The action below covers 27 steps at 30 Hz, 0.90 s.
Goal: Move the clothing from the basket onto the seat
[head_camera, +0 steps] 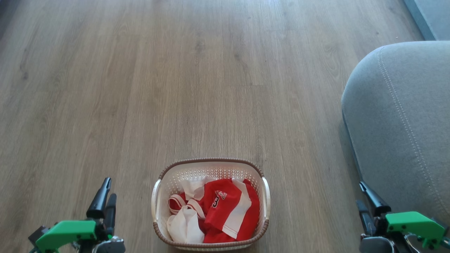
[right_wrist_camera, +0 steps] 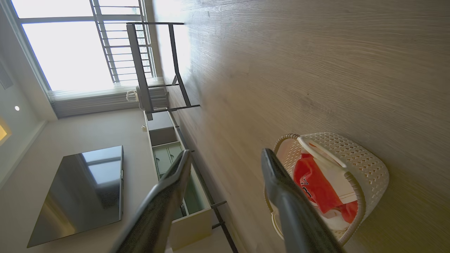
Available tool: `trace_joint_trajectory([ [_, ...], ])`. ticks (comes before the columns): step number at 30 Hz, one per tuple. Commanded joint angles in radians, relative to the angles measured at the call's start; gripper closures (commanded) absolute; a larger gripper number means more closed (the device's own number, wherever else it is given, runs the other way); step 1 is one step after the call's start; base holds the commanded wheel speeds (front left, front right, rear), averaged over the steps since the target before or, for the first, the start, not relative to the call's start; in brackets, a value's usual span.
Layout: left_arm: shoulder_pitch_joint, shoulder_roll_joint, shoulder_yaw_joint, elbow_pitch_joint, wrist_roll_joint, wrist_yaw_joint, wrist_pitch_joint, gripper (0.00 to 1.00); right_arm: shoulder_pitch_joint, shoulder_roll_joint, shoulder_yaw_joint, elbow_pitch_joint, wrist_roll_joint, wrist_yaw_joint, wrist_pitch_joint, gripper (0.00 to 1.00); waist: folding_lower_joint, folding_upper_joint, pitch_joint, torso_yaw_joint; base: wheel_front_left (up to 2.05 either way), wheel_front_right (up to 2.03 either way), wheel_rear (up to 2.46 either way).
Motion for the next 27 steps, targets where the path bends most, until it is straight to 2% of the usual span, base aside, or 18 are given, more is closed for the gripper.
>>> trace_joint_trajectory([
  [1, -0.053, 0.004, -0.005, -0.029, 0.011, -0.001, -0.012, 0.0, -0.055, -0.009, 0.007, -0.033, -0.013, 0.001, -0.01, 0.0, 0.0, 0.0, 0.0, 0.0, 0.0, 0.0, 0.0],
  [14, -0.091, 0.009, -0.014, -0.022, 0.107, -0.002, -0.051, 0.0, -0.102, -0.04, 0.072, -0.027, -0.066, 0.001, -0.058, 0.0, 0.0, 0.0, 0.002, -0.001, 0.0, 0.0, 0.0],
  [27, -0.122, 0.007, -0.005, -0.009, 0.31, -0.002, -0.093, 0.0, -0.144, -0.056, 0.107, -0.013, -0.229, 0.002, -0.099, 0.0, 0.0, 0.0, 0.0, -0.001, 0.0, 0.0, 0.0],
])
